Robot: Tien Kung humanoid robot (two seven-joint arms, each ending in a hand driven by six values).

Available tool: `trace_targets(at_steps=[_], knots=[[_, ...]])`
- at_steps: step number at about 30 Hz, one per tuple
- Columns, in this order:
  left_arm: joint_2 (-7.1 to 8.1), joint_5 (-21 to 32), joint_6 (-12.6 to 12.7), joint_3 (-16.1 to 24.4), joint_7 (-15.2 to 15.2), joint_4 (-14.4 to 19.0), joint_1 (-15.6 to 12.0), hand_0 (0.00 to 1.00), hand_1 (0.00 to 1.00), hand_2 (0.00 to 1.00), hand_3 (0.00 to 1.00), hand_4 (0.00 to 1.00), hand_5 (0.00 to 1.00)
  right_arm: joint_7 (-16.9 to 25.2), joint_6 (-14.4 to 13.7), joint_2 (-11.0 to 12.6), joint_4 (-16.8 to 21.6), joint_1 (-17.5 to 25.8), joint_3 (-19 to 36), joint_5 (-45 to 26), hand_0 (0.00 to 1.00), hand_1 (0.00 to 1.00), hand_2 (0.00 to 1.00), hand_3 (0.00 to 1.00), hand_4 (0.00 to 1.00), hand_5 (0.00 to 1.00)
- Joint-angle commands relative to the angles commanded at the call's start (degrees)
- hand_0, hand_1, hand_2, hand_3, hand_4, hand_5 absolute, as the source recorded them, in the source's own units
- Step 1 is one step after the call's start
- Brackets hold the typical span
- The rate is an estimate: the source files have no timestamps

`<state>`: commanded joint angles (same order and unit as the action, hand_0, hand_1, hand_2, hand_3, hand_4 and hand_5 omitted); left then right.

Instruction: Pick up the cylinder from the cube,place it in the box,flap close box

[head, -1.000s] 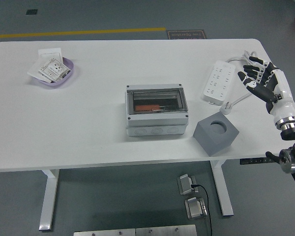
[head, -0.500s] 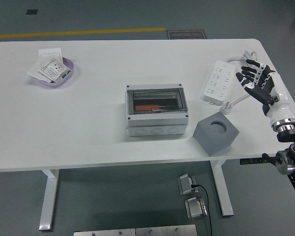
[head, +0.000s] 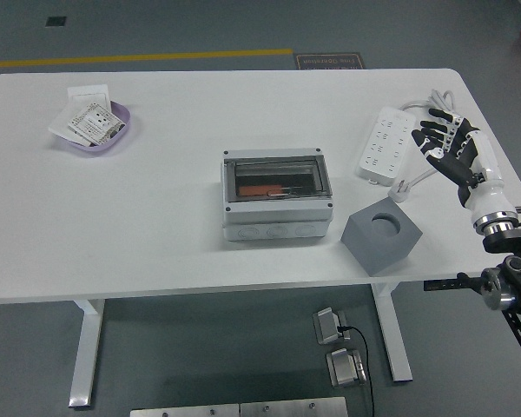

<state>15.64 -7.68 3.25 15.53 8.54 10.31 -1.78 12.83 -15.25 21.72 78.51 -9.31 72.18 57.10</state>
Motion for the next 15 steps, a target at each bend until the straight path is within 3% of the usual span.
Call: trace_targets(at_steps=[15], knots=[[0.01,0.3,0.0,0.2,-0.1,0.0,0.2,0.607,0.645,0.595,0.6,0.629,0.16,-0.2,-0.4,-0.4,-0.3,0.1,1.0,0.1,0.797,0.707,0.679,0.734,0.878,0.28]])
